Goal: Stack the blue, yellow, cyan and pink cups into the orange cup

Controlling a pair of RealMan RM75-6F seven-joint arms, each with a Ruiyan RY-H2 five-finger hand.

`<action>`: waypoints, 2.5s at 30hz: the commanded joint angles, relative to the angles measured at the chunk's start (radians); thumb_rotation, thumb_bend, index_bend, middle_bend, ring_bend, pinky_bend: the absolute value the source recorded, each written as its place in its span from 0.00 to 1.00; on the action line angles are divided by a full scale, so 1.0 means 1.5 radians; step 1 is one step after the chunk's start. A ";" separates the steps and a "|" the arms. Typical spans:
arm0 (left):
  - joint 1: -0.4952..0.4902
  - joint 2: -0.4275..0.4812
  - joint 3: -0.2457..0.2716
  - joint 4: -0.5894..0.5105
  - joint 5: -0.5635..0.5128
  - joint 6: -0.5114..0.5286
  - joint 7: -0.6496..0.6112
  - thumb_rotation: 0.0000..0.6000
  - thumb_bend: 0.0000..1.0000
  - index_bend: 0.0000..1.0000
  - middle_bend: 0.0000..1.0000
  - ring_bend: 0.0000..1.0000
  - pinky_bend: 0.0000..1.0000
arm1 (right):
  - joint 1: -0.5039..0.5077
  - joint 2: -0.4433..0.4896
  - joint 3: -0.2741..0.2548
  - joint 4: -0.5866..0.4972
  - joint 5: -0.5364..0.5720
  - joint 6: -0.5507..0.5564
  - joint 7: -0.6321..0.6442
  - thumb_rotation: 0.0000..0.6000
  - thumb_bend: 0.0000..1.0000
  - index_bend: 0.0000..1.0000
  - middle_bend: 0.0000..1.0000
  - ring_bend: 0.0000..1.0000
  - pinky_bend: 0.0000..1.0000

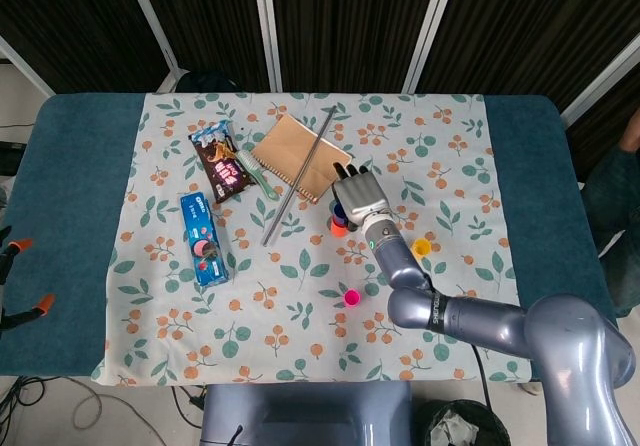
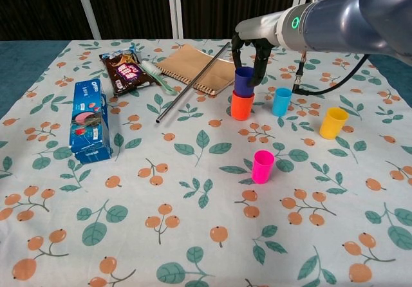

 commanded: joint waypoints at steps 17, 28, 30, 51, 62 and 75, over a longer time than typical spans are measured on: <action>0.000 0.001 0.000 0.001 -0.001 -0.001 -0.004 1.00 0.17 0.21 0.01 0.00 0.00 | 0.010 0.022 -0.027 -0.034 0.055 -0.017 -0.014 1.00 0.32 0.02 0.00 0.09 0.17; 0.000 0.000 0.002 0.001 -0.001 -0.003 0.001 1.00 0.17 0.21 0.01 0.00 0.00 | -0.070 0.142 -0.069 -0.212 -0.065 0.067 0.034 1.00 0.32 0.15 0.00 0.09 0.17; 0.001 0.000 0.004 0.001 0.000 -0.002 0.003 1.00 0.17 0.21 0.01 0.00 0.00 | -0.101 0.166 -0.087 -0.252 -0.112 0.093 0.052 1.00 0.32 0.17 0.00 0.09 0.17; 0.002 0.000 0.006 -0.003 -0.001 -0.003 0.011 1.00 0.19 0.22 0.01 0.00 0.00 | -0.287 0.123 -0.155 -0.188 -0.374 0.171 0.203 1.00 0.32 0.31 0.00 0.09 0.17; 0.002 0.000 0.006 -0.003 -0.001 -0.002 0.012 1.00 0.18 0.22 0.01 0.00 0.00 | -0.293 0.111 -0.130 -0.116 -0.350 0.113 0.213 1.00 0.32 0.32 0.00 0.09 0.17; 0.001 0.000 0.007 -0.002 -0.005 -0.005 0.019 1.00 0.19 0.22 0.01 0.00 0.00 | -0.309 0.099 -0.107 -0.076 -0.356 0.079 0.234 1.00 0.32 0.39 0.00 0.10 0.17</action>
